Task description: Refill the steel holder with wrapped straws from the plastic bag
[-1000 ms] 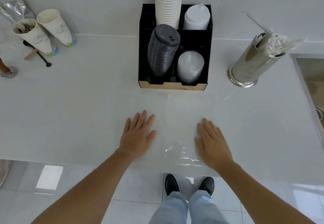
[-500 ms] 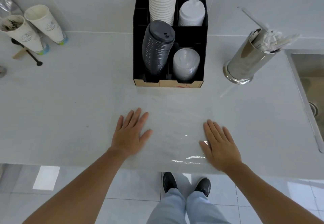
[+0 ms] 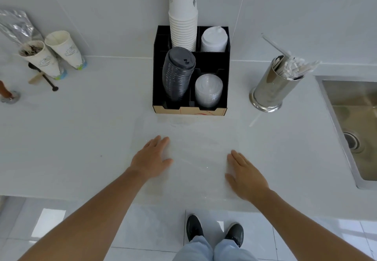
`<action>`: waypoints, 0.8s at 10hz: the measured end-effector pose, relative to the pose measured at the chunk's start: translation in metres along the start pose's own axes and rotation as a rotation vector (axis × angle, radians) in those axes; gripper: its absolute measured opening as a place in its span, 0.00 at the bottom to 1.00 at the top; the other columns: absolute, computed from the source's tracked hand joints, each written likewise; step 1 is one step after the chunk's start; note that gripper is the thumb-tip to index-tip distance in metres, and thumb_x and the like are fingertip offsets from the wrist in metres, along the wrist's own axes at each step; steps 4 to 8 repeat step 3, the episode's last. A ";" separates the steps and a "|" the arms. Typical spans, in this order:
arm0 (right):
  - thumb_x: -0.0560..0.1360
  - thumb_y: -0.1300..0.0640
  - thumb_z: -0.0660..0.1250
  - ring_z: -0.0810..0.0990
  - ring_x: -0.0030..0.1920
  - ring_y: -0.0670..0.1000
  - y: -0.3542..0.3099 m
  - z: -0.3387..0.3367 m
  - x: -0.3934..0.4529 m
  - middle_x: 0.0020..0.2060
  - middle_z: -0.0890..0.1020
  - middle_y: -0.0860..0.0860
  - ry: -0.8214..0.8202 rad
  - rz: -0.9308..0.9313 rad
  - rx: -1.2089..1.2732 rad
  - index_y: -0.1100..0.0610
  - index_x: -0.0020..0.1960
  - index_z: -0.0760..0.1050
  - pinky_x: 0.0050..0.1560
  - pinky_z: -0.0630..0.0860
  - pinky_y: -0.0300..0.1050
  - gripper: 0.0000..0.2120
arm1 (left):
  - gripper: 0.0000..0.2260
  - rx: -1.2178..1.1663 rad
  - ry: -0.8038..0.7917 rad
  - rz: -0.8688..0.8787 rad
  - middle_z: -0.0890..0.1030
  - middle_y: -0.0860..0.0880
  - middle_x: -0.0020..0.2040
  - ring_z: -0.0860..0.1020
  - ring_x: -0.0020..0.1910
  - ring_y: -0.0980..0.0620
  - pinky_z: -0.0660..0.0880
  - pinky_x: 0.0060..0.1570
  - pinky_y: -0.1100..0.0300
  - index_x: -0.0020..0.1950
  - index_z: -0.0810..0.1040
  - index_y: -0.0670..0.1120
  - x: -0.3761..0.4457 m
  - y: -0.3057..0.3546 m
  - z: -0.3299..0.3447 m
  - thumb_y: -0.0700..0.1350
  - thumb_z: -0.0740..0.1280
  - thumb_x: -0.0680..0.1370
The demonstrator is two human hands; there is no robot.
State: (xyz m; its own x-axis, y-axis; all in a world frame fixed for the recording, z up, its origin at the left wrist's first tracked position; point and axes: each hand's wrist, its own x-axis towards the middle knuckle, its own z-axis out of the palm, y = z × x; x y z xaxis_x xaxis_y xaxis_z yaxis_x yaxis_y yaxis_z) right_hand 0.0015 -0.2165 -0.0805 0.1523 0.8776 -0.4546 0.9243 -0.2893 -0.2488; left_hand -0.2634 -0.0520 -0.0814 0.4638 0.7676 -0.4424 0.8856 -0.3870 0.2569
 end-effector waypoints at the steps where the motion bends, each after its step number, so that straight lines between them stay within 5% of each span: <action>1: 0.79 0.52 0.58 0.69 0.70 0.53 -0.010 -0.023 0.005 0.74 0.65 0.49 -0.059 0.090 0.060 0.55 0.71 0.66 0.66 0.69 0.46 0.22 | 0.27 -0.002 -0.020 0.001 0.62 0.51 0.74 0.63 0.73 0.47 0.70 0.63 0.50 0.73 0.61 0.51 0.000 0.010 -0.008 0.55 0.63 0.76; 2: 0.77 0.52 0.58 0.76 0.62 0.54 -0.015 -0.051 0.011 0.63 0.77 0.50 -0.087 0.155 0.113 0.53 0.66 0.73 0.59 0.74 0.45 0.19 | 0.23 -0.016 -0.103 -0.016 0.68 0.50 0.72 0.68 0.69 0.48 0.68 0.64 0.53 0.70 0.68 0.50 0.003 0.025 -0.022 0.54 0.64 0.77; 8: 0.78 0.51 0.59 0.76 0.63 0.54 -0.013 -0.072 0.014 0.65 0.76 0.51 -0.070 0.145 0.155 0.52 0.69 0.71 0.58 0.73 0.42 0.20 | 0.22 -0.023 -0.149 -0.023 0.71 0.51 0.70 0.71 0.67 0.49 0.70 0.63 0.54 0.70 0.70 0.53 0.005 0.036 -0.039 0.56 0.64 0.77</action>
